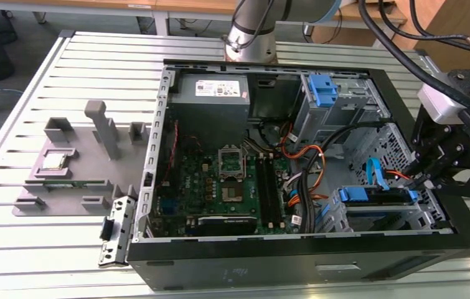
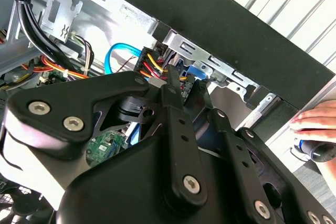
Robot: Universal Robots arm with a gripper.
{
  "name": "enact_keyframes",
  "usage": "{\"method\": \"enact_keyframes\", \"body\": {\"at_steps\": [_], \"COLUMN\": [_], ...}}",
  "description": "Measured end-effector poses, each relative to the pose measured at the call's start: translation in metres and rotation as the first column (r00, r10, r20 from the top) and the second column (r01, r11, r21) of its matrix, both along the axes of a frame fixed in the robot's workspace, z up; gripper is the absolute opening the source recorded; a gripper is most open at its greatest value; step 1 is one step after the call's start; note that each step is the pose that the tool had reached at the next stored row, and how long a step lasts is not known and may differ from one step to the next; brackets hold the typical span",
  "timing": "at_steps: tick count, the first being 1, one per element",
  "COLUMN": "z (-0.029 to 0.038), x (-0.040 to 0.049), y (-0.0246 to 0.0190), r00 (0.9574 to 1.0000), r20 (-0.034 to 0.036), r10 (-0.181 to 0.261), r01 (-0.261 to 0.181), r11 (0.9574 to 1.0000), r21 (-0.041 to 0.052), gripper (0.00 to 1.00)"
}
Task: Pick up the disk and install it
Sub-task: 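Insert the second disk wire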
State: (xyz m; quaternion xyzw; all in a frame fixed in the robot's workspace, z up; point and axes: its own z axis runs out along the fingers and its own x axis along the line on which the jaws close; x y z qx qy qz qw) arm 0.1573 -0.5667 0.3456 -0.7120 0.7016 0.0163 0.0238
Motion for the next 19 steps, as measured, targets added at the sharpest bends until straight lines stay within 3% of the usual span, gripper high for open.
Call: {"method": "enact_keyframes", "body": {"at_steps": [7, 9, 10, 14, 19], "z": [0.0, 0.0, 0.0, 0.0, 0.0], "x": [0.0, -0.0001, -0.0001, -0.0009, -0.011], "y": [0.0, 0.0, 0.0, 0.0, 0.0], "r00": [1.0, 1.0, 1.0, 1.0, 0.9999], "r20": [0.0, 0.0, 0.0, 0.0003, 0.0119], "r10": [0.0, 0.0, 0.0, 0.0, 0.0], "r01": [0.0, 0.0, 0.0, 0.0, 0.0], "r11": [1.0, 1.0, 1.0, 1.0, 1.0], "r21": [0.0, 0.0, 0.0, 0.0, -0.0001], "gripper": [0.3, 0.29, 0.22, 0.22, 0.22]}}
